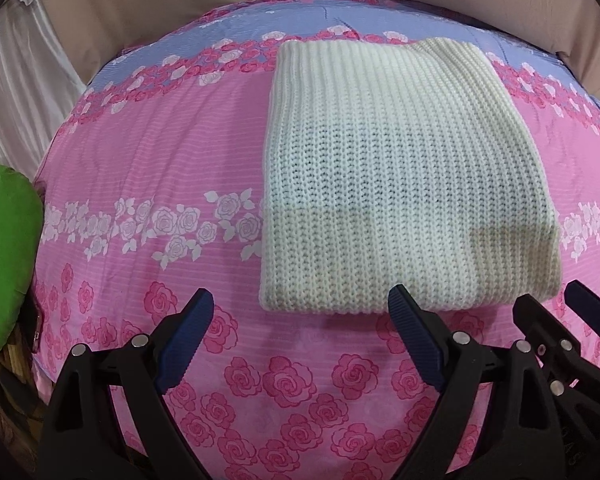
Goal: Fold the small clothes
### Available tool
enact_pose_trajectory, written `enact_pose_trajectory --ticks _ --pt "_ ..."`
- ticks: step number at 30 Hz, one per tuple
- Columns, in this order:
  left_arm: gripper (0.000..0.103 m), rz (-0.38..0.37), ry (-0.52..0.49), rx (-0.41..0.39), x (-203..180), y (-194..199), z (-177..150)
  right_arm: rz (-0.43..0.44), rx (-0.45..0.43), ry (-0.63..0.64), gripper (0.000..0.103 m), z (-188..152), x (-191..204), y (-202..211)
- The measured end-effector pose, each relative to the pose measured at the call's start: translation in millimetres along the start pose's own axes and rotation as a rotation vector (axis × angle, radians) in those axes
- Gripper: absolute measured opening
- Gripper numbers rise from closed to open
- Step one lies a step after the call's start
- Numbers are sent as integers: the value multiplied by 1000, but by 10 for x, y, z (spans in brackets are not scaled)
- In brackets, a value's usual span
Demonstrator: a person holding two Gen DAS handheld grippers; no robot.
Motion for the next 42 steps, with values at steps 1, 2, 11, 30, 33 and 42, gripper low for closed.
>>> enact_pose_trajectory --ticks 1,2,11,30,33,42 --pt "87 -4 2 6 7 -18 3 -7 6 3 57 8 11 -18" --pt "87 -4 1 8 8 -28 7 -6 11 2 57 13 13 -30" --pt "87 5 3 5 13 -48 31 -5 25 1 58 41 22 -85" --pt "86 18 -6 -41 -64 68 87 -24 -7 -7 58 67 4 3" --pt "86 9 -11 -50 -68 94 92 -27 -19 -7 58 63 10 37" --pt "86 13 -8 -64 -90 10 190 -38 -34 -51 62 147 -100 -23"
Point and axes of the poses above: each gripper's, at about its wrist camera, not at the fingertips, and y roughly against the way its jaws point, x to its left, z to its top, the point moved 1 cm from there along -y, roughly the way its jaws point, and after that the axes turned 14 degrees about x, right-handed, at the moved point
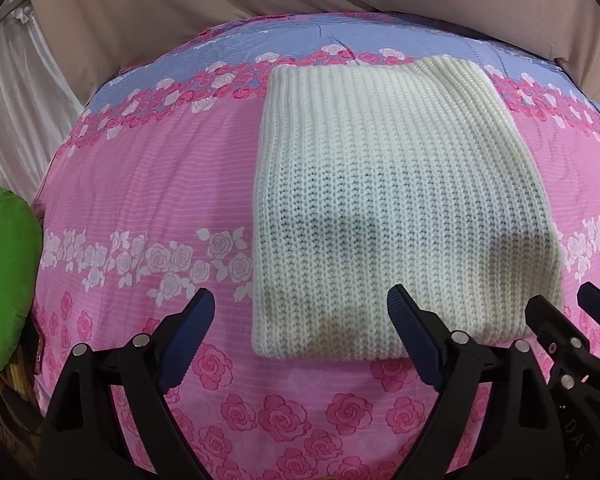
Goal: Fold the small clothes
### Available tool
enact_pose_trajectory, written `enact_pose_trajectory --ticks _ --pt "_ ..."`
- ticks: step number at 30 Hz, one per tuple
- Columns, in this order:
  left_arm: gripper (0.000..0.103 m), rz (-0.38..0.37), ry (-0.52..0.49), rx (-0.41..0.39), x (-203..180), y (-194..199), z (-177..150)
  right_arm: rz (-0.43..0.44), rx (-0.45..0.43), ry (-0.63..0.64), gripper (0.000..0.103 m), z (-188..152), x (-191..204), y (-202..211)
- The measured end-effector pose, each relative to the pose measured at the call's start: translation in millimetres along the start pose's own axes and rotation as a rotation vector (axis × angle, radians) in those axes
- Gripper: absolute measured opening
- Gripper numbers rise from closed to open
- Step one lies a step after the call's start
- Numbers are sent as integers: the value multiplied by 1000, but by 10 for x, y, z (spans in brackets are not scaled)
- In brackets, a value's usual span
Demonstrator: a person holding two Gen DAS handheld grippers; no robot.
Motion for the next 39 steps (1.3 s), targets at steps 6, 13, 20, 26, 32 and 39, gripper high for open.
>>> enact_pose_trajectory --ticks 6,13,20,26,32,39 --pt "86 2 5 0 -4 -43 31 -18 -14 11 62 41 45 -24" --pt "86 -2 6 1 -19 -47 41 -23 -11 8 62 62 52 -57" --pt "86 -6 9 5 -15 -53 62 -21 -11 4 62 72 39 -66" --pt "86 -2 9 4 -32 -57 77 -22 -8 -4 62 92 44 -78" --pt "86 0 11 6 -46 -60 93 -21 -5 -7 62 107 36 -87" --pt "86 -6 15 -9 -28 -38 115 -17 -4 -5 62 114 33 -91"
Point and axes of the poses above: each gripper's, at about its wrist camera, not at the fingertips, and y roughly against the way its jaws point, x to its left, z to its top, the point moved 1 cm from there along -y, roughly the way its jaws point, and after that the axes turned 14 degrees about x, right-handed, at the moved point
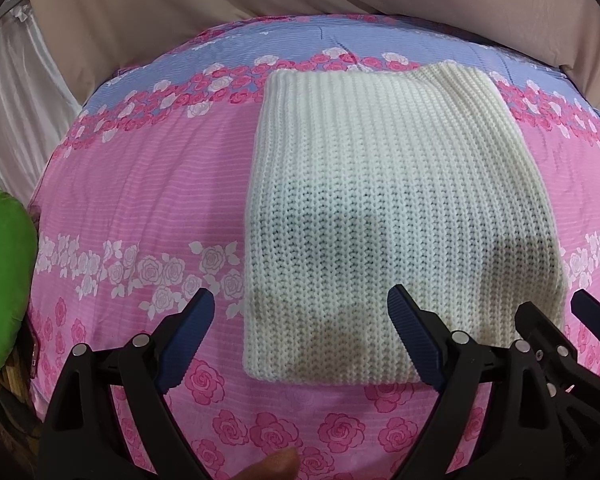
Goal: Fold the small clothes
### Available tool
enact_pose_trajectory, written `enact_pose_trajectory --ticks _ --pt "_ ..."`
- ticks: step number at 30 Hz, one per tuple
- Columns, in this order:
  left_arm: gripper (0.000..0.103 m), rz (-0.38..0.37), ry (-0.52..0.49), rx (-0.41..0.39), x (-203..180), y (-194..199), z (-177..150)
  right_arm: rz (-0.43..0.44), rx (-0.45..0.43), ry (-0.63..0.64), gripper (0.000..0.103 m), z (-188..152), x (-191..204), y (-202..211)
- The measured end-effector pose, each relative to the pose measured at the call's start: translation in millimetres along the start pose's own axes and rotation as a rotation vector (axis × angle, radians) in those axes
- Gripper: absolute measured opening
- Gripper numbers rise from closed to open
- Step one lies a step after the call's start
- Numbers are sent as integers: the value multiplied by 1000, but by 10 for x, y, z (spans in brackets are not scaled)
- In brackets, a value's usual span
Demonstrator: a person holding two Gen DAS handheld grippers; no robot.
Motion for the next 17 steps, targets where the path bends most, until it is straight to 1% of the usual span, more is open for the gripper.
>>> enact_pose_trajectory --ticks 6,9,11,17 --pt "86 -19 -15 -13 -8 -4 22 4 -4 -5 62 -1 -2 9" --pt "87 -12 -16 -19 -17 -4 20 5 -2 -7 62 -4 -3 7" --pt "87 -4 -13 -11 -19 -9 23 6 -3 -4 62 -8 0 10" --pt "87 -14 -7 9 -22 -26 9 4 -8 -5 62 -1 -4 24"
Point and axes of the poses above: each gripper's, at about its wrist camera, not at the fingertips, and y roughly against the way its jaws point, x to its left, z to its top, the point moved 1 cm from there along -y, roughly the way its jaws point, and after that the axes turned 14 degrees about x, right-handed, at the moved point
